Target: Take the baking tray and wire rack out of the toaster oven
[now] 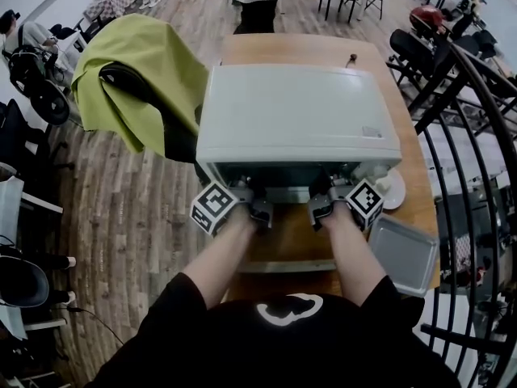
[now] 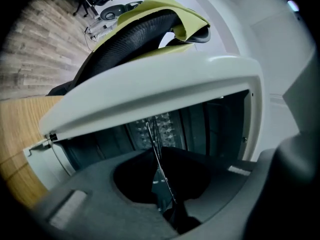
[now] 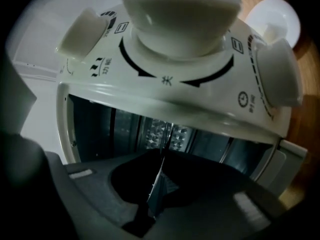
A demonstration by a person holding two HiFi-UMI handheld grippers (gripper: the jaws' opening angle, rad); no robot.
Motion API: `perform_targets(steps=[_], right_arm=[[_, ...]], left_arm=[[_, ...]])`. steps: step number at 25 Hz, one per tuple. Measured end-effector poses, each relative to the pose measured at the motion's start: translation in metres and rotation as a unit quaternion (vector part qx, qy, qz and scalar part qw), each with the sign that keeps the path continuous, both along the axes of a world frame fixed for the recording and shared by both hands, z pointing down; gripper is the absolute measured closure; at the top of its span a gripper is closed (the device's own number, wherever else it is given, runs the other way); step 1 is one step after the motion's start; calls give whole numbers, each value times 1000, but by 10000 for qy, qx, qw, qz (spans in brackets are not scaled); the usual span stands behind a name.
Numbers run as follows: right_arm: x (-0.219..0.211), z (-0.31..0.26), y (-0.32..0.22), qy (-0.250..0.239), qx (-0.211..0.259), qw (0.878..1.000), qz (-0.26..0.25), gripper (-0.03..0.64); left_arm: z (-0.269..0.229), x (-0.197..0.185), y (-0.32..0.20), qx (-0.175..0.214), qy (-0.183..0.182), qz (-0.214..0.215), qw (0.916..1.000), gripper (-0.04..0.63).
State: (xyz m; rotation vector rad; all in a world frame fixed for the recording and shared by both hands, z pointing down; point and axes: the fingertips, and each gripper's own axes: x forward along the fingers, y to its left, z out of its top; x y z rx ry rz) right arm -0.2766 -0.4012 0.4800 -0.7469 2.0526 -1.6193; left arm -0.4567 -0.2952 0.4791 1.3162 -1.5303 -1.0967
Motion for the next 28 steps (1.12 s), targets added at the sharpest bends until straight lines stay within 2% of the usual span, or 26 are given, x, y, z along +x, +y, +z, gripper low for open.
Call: perform_targets(steps=[13,28], right_arm=[[3,0,10,68,-23,10000,4,606],[38,-1,65,76,-90,9999,-95,606]], left_arm=[[0,3,9,-50,98,65,9999,569],[-4,36,66,-124,90,-5,9999,569]])
